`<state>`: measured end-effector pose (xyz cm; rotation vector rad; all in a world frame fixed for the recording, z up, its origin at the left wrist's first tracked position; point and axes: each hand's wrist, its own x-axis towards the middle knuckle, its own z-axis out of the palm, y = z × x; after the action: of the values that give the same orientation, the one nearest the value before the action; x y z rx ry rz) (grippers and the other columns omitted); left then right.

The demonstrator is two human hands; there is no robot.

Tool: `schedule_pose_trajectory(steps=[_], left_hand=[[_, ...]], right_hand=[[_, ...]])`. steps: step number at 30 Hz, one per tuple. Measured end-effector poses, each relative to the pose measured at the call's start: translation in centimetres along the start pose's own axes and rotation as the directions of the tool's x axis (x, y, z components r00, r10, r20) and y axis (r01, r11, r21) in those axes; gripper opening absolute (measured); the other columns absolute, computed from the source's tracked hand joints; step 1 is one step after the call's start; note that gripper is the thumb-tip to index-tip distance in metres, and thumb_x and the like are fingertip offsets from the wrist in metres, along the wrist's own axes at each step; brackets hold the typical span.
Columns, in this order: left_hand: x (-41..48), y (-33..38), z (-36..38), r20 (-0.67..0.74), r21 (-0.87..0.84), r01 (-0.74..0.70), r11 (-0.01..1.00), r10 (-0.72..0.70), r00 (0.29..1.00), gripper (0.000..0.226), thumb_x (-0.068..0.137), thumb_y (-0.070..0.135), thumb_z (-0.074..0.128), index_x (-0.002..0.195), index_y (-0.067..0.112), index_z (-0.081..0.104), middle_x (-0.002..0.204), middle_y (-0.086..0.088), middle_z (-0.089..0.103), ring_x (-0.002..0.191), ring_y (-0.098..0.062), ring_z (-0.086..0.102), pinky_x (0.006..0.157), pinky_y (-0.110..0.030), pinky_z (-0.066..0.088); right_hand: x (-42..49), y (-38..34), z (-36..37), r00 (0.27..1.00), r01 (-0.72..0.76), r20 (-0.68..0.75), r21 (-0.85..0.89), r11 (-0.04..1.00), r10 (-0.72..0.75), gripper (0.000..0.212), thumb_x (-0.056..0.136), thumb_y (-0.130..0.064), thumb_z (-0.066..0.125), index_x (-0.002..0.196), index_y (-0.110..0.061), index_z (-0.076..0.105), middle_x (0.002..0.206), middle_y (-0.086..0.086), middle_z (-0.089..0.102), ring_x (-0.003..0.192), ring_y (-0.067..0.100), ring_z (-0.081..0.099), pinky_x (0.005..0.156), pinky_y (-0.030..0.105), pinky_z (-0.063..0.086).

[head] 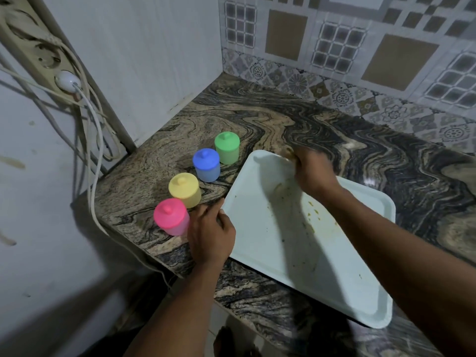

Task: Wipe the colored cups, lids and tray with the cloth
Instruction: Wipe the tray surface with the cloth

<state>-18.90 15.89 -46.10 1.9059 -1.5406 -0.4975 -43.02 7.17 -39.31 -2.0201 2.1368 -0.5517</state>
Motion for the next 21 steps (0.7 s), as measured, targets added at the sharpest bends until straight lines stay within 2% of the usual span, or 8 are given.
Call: schedule_pose_trajectory(steps=[3,5,8,10,13,16,19,21], left_hand=[[0.0,0.0,0.0,-0.004,-0.018,0.003,1.0,-0.003,1.0,0.037,0.091,0.022,0.049,0.122,0.03,0.068,0.111,0.0,0.063,0.105,-0.027,0.056,0.081,-0.042,0.051],[0.0,0.2,-0.2,-0.018,-0.057,0.014,0.998,-0.015,1.0,0.038,0.088,0.024,0.045,0.117,0.026,0.07,0.113,-0.001,0.065,0.106,-0.027,0.057,0.082,-0.041,0.051],[0.0,0.6,-0.4,-0.058,-0.115,0.031,0.993,-0.037,0.998,0.038,0.084,0.027,0.039,0.107,0.021,0.069,0.107,-0.004,0.069,0.099,-0.028,0.06,0.077,-0.037,0.049],[-0.1,0.7,-0.6,-0.078,-0.14,0.023,0.99,-0.034,0.996,0.039,0.083,0.029,0.037,0.101,0.019,0.07,0.102,-0.005,0.07,0.094,-0.029,0.061,0.074,-0.037,0.048],[-0.1,0.8,-0.7,-0.099,-0.155,0.004,0.988,-0.02,0.995,0.043,0.081,0.032,0.034,0.096,0.016,0.071,0.098,-0.007,0.071,0.091,-0.03,0.061,0.074,-0.036,0.047],[0.0,0.8,-0.6,-0.103,-0.154,0.01,0.988,-0.026,0.994,0.045,0.08,0.033,0.032,0.094,0.015,0.071,0.096,-0.008,0.071,0.091,-0.032,0.061,0.073,-0.036,0.046],[0.0,0.6,-0.5,-0.106,-0.163,-0.015,0.987,-0.002,0.994,0.047,0.082,0.033,0.032,0.094,0.013,0.072,0.096,-0.008,0.072,0.091,-0.032,0.062,0.073,-0.036,0.046],[0.0,0.5,-0.5,-0.102,-0.164,-0.038,0.986,0.021,0.995,0.044,0.084,0.034,0.033,0.091,0.013,0.071,0.094,-0.008,0.071,0.089,-0.032,0.062,0.071,-0.034,0.044]], right_hand=[[-1.7,-2.1,3.2,0.984,0.084,0.168,-0.14,0.987,-0.06,0.044,0.091,-0.006,0.046,0.13,-0.015,0.064,0.122,0.018,0.065,0.115,0.04,0.053,0.092,0.042,0.048],[-5.0,-3.4,4.7,0.983,0.143,0.144,-0.22,0.965,-0.113,0.043,0.091,-0.011,0.04,0.127,-0.011,0.063,0.12,0.015,0.064,0.112,0.037,0.049,0.087,0.045,0.048],[-11.4,-5.7,4.9,0.955,0.274,0.134,-0.054,0.96,-0.265,0.037,0.086,-0.026,0.043,0.107,-0.016,0.071,0.097,0.005,0.068,0.088,0.03,0.052,0.067,0.043,0.05],[-13.9,-6.2,4.2,0.905,0.367,0.207,0.066,0.928,-0.372,0.027,0.086,-0.029,0.056,0.107,-0.02,0.07,0.096,0.001,0.066,0.086,0.026,0.053,0.067,0.039,0.05],[-10.5,-5.6,2.5,0.976,0.173,0.097,0.209,0.963,-0.196,0.022,0.081,-0.008,0.058,0.097,-0.016,0.07,0.091,0.01,0.067,0.085,0.032,0.059,0.068,0.034,0.041],[-4.3,-5.9,2.8,0.997,-0.045,-0.055,0.162,0.986,0.055,0.026,0.082,0.0,0.046,0.095,-0.006,0.067,0.092,0.021,0.065,0.084,0.04,0.055,0.066,0.037,0.036],[-3.1,-7.7,5.8,0.991,0.109,0.077,0.028,0.994,-0.111,0.045,0.077,-0.006,0.037,0.106,-0.007,0.071,0.102,0.02,0.069,0.09,0.04,0.053,0.076,0.042,0.044],[-5.5,-8.4,7.4,0.975,0.199,0.103,0.008,0.98,-0.199,0.043,0.077,-0.012,0.038,0.102,-0.01,0.072,0.102,0.013,0.07,0.089,0.037,0.053,0.072,0.04,0.043]])
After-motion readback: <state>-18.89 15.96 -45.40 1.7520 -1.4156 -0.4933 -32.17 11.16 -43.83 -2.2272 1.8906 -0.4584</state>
